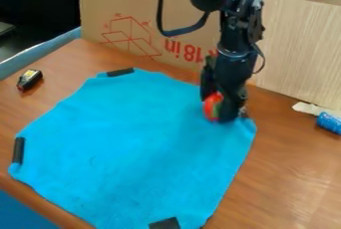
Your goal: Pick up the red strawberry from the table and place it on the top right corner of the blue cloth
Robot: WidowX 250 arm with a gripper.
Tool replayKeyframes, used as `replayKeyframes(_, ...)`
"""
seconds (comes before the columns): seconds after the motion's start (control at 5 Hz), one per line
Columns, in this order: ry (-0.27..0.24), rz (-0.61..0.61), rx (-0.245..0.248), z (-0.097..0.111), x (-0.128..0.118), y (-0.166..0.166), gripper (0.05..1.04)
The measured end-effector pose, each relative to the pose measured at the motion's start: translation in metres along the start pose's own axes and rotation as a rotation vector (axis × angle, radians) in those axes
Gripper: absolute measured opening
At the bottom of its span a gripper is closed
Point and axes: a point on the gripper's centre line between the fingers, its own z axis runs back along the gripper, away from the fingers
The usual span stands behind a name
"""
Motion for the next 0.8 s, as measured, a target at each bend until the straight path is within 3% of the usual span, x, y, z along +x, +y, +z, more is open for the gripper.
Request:
replayKeyframes(0.2,-0.014,-0.010,-0.038,0.007,0.001,-0.006,1.001)
replayKeyframes(0.4,-0.174,-0.018,-0.036,0.057,0.002,0.000,1.001)
replayKeyframes(0.6,-0.250,0.017,-0.052,0.093,-0.022,0.025,1.001)
replayKeyframes(0.8,-0.252,0.062,0.022,0.127,-0.070,0.052,1.001)
